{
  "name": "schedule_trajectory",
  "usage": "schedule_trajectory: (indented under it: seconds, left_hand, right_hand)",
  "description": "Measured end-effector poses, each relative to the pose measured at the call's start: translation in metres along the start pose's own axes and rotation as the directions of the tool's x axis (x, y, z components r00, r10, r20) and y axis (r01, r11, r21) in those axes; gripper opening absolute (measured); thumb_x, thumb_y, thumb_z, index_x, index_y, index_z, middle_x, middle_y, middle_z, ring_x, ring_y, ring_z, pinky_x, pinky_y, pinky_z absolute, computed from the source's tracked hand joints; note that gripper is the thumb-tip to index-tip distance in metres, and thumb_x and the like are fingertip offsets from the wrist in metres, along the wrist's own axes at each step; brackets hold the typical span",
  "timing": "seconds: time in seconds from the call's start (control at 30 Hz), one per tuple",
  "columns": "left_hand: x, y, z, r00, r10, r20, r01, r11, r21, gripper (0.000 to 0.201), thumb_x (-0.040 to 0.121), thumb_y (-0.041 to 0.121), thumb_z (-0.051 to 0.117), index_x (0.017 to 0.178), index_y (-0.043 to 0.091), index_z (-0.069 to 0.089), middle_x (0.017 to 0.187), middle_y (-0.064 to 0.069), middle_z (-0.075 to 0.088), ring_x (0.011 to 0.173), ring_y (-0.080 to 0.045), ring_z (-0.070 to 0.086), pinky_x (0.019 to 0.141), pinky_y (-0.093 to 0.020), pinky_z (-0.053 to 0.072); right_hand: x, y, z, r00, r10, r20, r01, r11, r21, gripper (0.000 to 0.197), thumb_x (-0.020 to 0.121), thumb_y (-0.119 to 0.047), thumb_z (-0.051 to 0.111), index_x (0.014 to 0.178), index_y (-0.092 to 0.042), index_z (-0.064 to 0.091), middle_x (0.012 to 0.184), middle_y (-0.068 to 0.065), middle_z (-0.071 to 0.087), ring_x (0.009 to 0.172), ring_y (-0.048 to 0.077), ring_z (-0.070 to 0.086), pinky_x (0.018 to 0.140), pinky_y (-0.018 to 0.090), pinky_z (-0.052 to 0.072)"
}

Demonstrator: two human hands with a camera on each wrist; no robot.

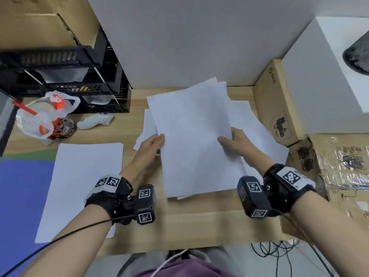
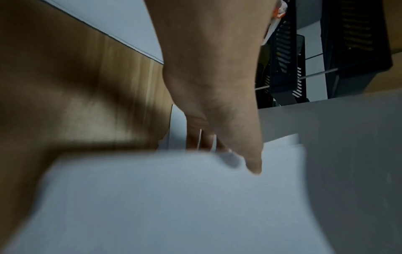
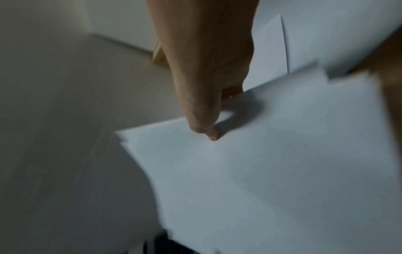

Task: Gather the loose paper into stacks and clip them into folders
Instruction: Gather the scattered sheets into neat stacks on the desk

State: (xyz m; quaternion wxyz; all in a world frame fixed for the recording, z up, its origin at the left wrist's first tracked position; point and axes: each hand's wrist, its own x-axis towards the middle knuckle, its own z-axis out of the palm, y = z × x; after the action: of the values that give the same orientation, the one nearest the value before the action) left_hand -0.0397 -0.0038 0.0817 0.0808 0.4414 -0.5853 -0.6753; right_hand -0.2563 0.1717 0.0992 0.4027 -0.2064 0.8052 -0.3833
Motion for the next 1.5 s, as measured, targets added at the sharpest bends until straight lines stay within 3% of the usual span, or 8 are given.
schedule_trajectory:
  seconds: [0.17, 0.27, 0.5, 0.67, 0.83, 1.13, 1.33, 1.5]
  left_hand:
    - [0.026, -0.017, -0.021, 0.984, -0.098, -0.151, 0.12, 0.982, 0.145, 0.031, 0.1, 0.021, 0.048, 0.128, 0.012, 0.057, 0.138, -0.007, 0.053, 0.111, -0.016, 0.054, 0.092, -0.029, 0.044]
    - [0.03, -0.027, -0.029, 0.973, -0.142, -0.18, 0.187, 0.947, 0.263, 0.04, 0.101, 0.017, 0.045, 0.14, 0.012, 0.047, 0.147, -0.003, 0.043, 0.134, -0.018, 0.041, 0.103, -0.025, 0.032]
    - [0.04, -0.043, -0.027, 0.961, -0.224, -0.165, 0.263, 0.922, 0.282, 0.055, 0.097, 0.025, 0.055, 0.148, 0.019, 0.037, 0.157, 0.004, 0.027, 0.144, -0.015, 0.027, 0.105, -0.025, 0.025]
    - [0.039, -0.055, -0.016, 0.944, -0.212, -0.254, 0.282, 0.916, 0.285, 0.028, 0.079, 0.035, 0.061, 0.107, 0.035, 0.057, 0.112, 0.014, 0.053, 0.113, -0.016, 0.044, 0.093, -0.03, 0.03]
    - [0.029, -0.06, -0.008, 0.921, -0.232, -0.313, 0.296, 0.939, 0.175, 0.083, 0.066, 0.038, 0.062, 0.143, 0.019, 0.04, 0.139, 0.001, 0.047, 0.125, -0.015, 0.045, 0.1, -0.03, 0.037]
    - [0.039, -0.07, 0.004, 0.925, -0.233, -0.301, 0.28, 0.952, 0.126, 0.031, 0.085, 0.016, 0.069, 0.11, 0.015, 0.052, 0.107, 0.003, 0.05, 0.101, -0.018, 0.047, 0.079, -0.029, 0.041]
    - [0.029, -0.075, 0.009, 0.913, -0.313, -0.261, 0.338, 0.939, 0.057, 0.06, 0.09, 0.011, 0.065, 0.141, 0.008, 0.034, 0.122, -0.002, 0.053, 0.097, -0.017, 0.055, 0.063, -0.02, 0.046]
    - [0.023, -0.083, 0.005, 0.925, -0.313, -0.214, 0.331, 0.942, 0.055, 0.032, 0.093, 0.015, 0.058, 0.124, 0.012, 0.051, 0.089, -0.004, 0.061, 0.077, -0.016, 0.057, 0.064, -0.023, 0.045]
  right_hand:
    - [0.061, 0.049, -0.059, 0.97, 0.174, -0.168, -0.186, 0.981, -0.059, 0.021, 0.071, -0.026, 0.057, 0.088, -0.016, 0.062, 0.094, 0.005, 0.069, 0.09, 0.03, 0.068, 0.076, 0.039, 0.055]
    - [0.085, 0.05, -0.059, 0.979, 0.151, -0.135, -0.175, 0.968, -0.181, 0.028, 0.082, -0.018, 0.051, 0.106, -0.01, 0.062, 0.102, 0.009, 0.065, 0.092, 0.03, 0.062, 0.07, 0.031, 0.045]
    - [0.067, 0.075, 0.001, 0.989, 0.065, 0.13, -0.018, 0.942, -0.335, 0.062, 0.097, -0.015, 0.043, 0.154, -0.012, 0.017, 0.158, 0.005, 0.023, 0.147, 0.023, 0.019, 0.117, 0.034, 0.02]
    - [0.051, 0.09, 0.012, 0.987, -0.015, 0.162, 0.067, 0.944, -0.324, 0.052, 0.101, -0.016, 0.047, 0.147, 0.0, 0.032, 0.156, 0.01, 0.029, 0.144, 0.025, 0.027, 0.119, 0.035, 0.019]
    - [0.088, 0.076, -0.016, 0.989, 0.037, -0.146, -0.06, 0.986, -0.156, 0.024, 0.08, -0.04, 0.043, 0.097, -0.024, 0.049, 0.1, -0.002, 0.046, 0.094, 0.014, 0.047, 0.088, 0.028, 0.032]
    - [0.052, 0.061, 0.062, 0.97, 0.242, -0.001, -0.241, 0.966, 0.096, 0.07, 0.084, -0.021, 0.067, 0.141, -0.012, 0.027, 0.135, 0.006, 0.035, 0.119, 0.029, 0.051, 0.098, 0.046, 0.05]
    - [0.02, 0.07, 0.083, 0.865, 0.332, 0.376, -0.444, 0.855, 0.267, 0.037, 0.089, -0.009, 0.066, 0.123, 0.002, 0.057, 0.116, 0.016, 0.066, 0.091, 0.026, 0.067, 0.067, 0.025, 0.057]
    - [0.013, 0.06, 0.017, 0.94, 0.275, 0.201, -0.298, 0.95, 0.094, 0.02, 0.088, 0.001, 0.053, 0.105, 0.0, 0.064, 0.093, 0.019, 0.067, 0.072, 0.025, 0.063, 0.065, 0.03, 0.05]
